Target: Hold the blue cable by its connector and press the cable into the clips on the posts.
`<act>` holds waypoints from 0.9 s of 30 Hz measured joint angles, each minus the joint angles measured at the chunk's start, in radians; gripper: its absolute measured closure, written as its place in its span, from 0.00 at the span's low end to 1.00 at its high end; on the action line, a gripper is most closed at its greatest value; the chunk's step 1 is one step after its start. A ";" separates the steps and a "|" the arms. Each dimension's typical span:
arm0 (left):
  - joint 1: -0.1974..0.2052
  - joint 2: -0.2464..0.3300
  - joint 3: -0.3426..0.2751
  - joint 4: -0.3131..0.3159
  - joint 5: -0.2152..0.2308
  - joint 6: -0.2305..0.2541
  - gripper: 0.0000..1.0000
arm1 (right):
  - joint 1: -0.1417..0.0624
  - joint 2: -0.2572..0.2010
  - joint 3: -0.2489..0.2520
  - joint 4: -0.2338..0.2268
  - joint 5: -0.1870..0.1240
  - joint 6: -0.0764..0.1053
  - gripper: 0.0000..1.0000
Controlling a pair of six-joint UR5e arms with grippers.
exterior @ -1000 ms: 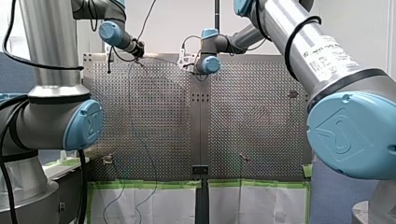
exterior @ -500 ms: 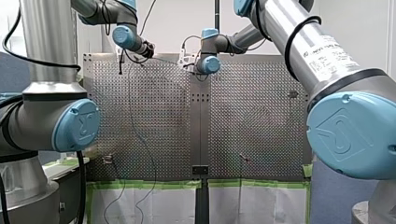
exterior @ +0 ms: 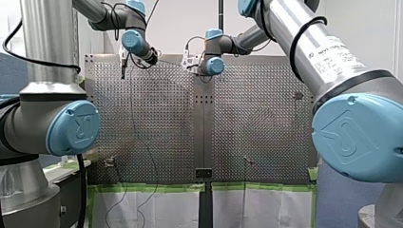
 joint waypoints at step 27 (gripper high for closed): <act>-0.007 -0.079 0.076 0.029 -0.148 0.024 0.00 | 0.000 0.000 0.000 0.002 0.000 0.000 1.00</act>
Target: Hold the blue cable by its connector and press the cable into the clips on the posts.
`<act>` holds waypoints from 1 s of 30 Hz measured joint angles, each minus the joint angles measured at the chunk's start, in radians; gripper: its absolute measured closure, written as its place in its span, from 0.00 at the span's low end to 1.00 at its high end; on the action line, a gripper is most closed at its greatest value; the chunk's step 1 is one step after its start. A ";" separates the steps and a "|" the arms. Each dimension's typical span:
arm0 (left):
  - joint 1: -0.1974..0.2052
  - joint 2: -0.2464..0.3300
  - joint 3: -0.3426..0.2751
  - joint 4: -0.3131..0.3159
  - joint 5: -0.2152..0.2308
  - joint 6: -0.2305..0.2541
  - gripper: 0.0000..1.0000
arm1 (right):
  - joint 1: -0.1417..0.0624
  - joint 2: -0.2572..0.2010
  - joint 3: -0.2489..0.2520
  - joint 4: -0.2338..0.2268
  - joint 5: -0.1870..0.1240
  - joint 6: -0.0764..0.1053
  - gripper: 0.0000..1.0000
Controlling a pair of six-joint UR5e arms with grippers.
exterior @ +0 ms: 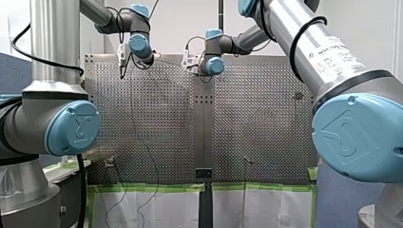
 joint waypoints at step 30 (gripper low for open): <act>-0.003 -0.094 0.098 -0.021 -0.001 -0.011 0.00 | 0.000 0.000 0.000 0.001 -0.005 -0.001 1.00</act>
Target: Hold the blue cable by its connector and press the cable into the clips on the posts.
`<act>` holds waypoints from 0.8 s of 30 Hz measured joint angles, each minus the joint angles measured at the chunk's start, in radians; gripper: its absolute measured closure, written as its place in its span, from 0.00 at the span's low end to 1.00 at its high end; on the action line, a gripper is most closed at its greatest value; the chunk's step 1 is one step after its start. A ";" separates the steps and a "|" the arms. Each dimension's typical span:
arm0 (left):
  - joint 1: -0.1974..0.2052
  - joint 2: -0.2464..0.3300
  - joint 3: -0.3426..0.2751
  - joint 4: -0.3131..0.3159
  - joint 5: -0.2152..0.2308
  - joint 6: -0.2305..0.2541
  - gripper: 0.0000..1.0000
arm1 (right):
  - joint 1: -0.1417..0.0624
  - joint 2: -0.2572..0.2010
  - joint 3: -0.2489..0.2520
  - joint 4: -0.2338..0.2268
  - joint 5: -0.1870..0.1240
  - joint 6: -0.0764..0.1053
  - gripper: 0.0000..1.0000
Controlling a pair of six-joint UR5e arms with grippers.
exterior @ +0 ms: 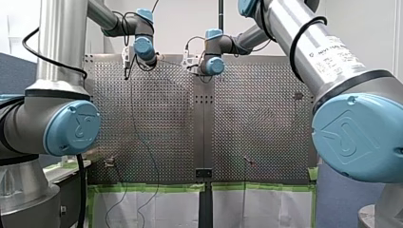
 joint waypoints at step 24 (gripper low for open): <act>0.008 -0.034 0.051 -0.011 -0.008 -0.011 0.00 | 0.000 0.000 0.000 0.000 0.000 0.000 1.00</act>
